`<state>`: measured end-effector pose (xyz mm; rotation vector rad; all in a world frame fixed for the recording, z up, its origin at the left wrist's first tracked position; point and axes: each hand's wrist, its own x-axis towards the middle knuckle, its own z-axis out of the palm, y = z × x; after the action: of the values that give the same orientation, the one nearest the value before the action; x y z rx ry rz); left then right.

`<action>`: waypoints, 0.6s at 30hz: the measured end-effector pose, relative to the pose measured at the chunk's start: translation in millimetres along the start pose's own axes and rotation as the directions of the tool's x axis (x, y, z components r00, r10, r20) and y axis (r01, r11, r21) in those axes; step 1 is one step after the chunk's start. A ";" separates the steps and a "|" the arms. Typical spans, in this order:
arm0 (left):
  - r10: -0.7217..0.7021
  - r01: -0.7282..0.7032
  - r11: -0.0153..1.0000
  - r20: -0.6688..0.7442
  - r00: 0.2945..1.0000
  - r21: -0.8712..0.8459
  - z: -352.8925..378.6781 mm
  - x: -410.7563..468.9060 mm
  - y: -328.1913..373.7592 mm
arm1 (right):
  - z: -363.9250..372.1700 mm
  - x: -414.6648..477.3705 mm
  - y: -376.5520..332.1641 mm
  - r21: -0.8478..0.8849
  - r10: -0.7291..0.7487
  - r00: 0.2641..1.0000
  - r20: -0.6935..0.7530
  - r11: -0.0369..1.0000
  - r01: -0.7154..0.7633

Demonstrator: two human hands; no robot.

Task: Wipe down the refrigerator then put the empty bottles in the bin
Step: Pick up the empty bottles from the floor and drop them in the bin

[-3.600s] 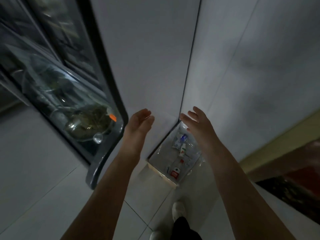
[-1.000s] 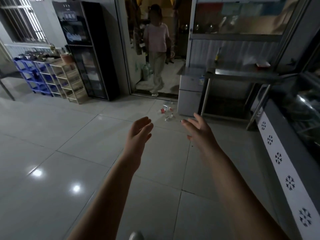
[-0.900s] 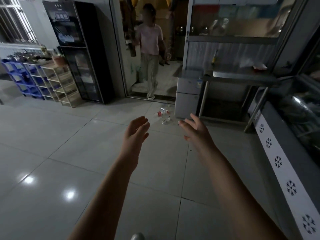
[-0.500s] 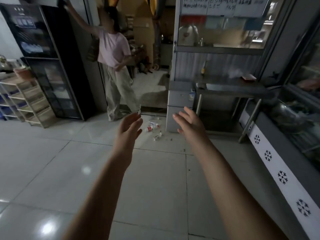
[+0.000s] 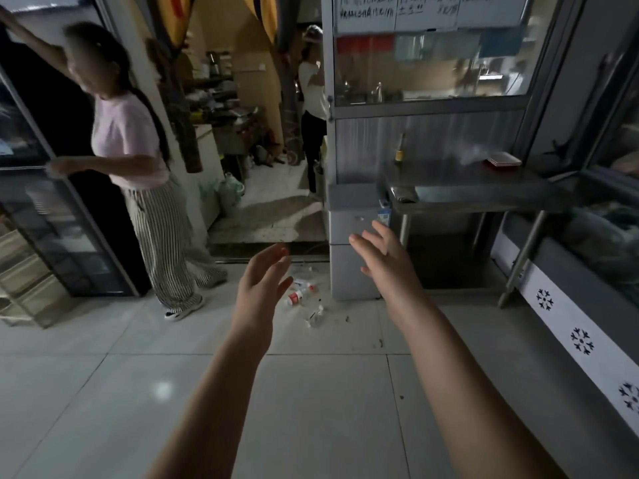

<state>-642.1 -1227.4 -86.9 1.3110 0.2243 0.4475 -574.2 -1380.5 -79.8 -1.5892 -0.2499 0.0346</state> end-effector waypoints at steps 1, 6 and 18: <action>-0.007 0.007 1.000 -0.003 1.000 0.003 3.2 23.1 -2.6 | 2.1 23.1 3.3 -0.003 0.001 1.000 0.000 1.000 -0.001; -0.012 0.012 1.000 -0.016 1.000 -0.006 4.7 123.0 -18.0 | 25.1 121.1 22.4 0.019 0.045 0.999 0.012 0.999 -0.046; -0.119 0.118 0.993 0.045 0.992 0.009 -47.5 365.3 -72.8 | 127.0 327.3 96.4 0.006 0.152 0.983 -0.103 0.988 -0.152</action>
<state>-320.9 -1038.9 -135.9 1.3051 0.2647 0.3164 -264.4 -1197.7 -136.5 -1.6042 -0.0477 0.0699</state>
